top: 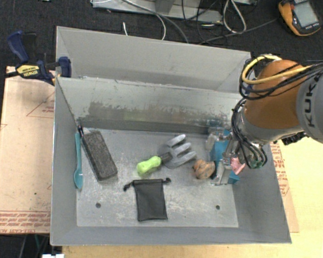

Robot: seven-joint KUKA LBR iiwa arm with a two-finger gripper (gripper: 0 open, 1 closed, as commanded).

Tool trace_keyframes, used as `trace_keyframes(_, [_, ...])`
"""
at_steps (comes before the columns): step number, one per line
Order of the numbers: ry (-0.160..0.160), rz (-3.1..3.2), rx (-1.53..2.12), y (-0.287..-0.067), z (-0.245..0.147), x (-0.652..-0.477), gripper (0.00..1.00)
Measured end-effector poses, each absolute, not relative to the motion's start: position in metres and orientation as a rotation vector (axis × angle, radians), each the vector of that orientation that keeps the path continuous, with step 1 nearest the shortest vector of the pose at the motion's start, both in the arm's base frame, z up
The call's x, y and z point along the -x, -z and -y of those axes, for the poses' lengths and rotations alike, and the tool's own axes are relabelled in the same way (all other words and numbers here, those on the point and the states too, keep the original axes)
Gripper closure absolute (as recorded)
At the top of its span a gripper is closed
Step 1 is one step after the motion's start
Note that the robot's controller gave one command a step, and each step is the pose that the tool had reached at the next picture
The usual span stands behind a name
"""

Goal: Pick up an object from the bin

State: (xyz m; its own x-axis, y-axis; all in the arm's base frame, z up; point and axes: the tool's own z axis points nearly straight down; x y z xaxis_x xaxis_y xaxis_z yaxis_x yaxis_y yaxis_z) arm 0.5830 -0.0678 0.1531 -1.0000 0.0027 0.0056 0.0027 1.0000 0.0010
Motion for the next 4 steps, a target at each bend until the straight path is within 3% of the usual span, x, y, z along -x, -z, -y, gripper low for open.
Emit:
trace_keyframes(1, [0.000,3.143,0.000,-0.158,0.067,-0.585,0.00])
trace_keyframes(2, [0.005,3.151,0.003,-0.072,-0.012,-0.650,0.00])
trace_keyframes(3, [-0.004,3.154,-0.217,-0.116,-0.064,-0.651,0.00])
trace_keyframes(4, [0.002,3.139,0.032,-0.100,0.021,-0.640,0.00])
